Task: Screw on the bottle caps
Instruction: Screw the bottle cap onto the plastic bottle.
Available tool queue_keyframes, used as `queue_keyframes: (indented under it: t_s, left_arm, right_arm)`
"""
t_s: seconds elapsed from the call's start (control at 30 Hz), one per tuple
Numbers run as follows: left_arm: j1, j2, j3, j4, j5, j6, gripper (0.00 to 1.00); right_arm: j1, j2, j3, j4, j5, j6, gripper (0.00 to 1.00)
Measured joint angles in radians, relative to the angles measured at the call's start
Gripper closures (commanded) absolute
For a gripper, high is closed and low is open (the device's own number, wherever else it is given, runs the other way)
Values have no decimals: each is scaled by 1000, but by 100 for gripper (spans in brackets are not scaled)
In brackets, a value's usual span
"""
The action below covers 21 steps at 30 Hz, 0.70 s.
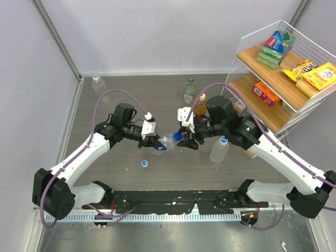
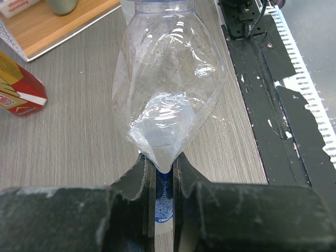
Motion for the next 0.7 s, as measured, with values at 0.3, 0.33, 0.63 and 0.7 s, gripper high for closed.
queue_keyframes:
  t_s: [0.3,0.33,0.63,0.7]
  left_arm:
    - [0,0,0,7,2,-17,99]
    - [0,0,0,9,0,-20,99]
    - [-24,-109,-51,118,-167,-161,100]
    - [-75,-166,-87,167,-312,-204,100]
  right_arm:
    - [0,1,-1,5,12,19,72]
    - [0,1,-1,6,14,24,73]
    - [-5,13,-2,70,68,175,99]
    - [-9,19,-1,87,117,267,99]
